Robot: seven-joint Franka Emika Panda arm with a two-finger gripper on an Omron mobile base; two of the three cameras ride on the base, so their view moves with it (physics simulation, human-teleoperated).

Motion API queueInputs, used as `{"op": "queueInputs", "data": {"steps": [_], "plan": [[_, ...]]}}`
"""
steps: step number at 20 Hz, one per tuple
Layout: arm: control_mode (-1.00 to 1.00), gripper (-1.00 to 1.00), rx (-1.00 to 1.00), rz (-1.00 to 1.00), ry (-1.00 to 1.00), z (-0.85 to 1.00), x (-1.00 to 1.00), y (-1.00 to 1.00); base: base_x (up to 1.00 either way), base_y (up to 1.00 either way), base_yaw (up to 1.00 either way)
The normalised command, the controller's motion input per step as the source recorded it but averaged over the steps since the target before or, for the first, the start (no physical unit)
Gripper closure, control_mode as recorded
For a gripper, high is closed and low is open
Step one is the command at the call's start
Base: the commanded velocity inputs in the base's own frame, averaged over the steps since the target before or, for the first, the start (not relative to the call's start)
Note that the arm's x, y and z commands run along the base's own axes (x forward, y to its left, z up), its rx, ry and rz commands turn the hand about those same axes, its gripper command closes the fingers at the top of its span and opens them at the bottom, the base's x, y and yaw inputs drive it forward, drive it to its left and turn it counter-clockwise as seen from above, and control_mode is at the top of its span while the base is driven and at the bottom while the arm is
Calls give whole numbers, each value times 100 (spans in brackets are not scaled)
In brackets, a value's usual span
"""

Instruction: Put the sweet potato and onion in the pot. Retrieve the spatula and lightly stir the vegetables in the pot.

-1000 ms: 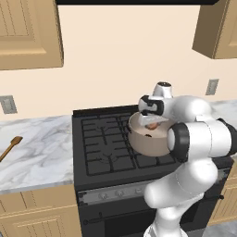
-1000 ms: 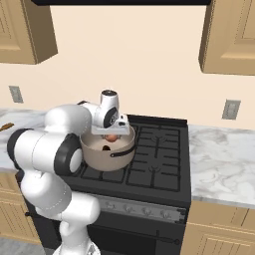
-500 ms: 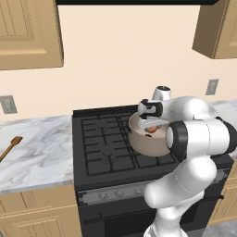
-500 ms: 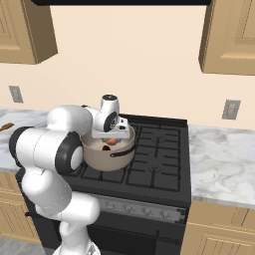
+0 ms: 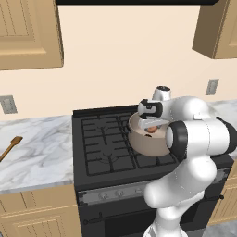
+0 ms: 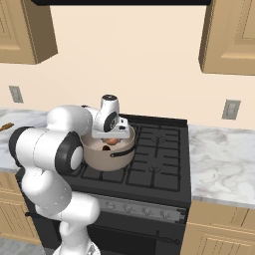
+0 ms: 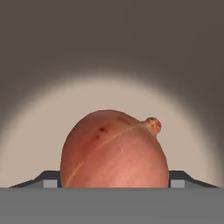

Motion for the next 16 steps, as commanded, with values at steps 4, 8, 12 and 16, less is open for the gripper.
{"op": "queueInputs", "data": {"steps": [4,8,12,16], "plan": [[-100,-100,0,0,0,0,0,0,0,0,0],[-100,-100,0,0,0,0,0,0,0,0,0],[-100,-100,0,0,1,0,0,0,0,0,0],[-100,-100,0,0,4,3,0,0,0,0,0]]}}
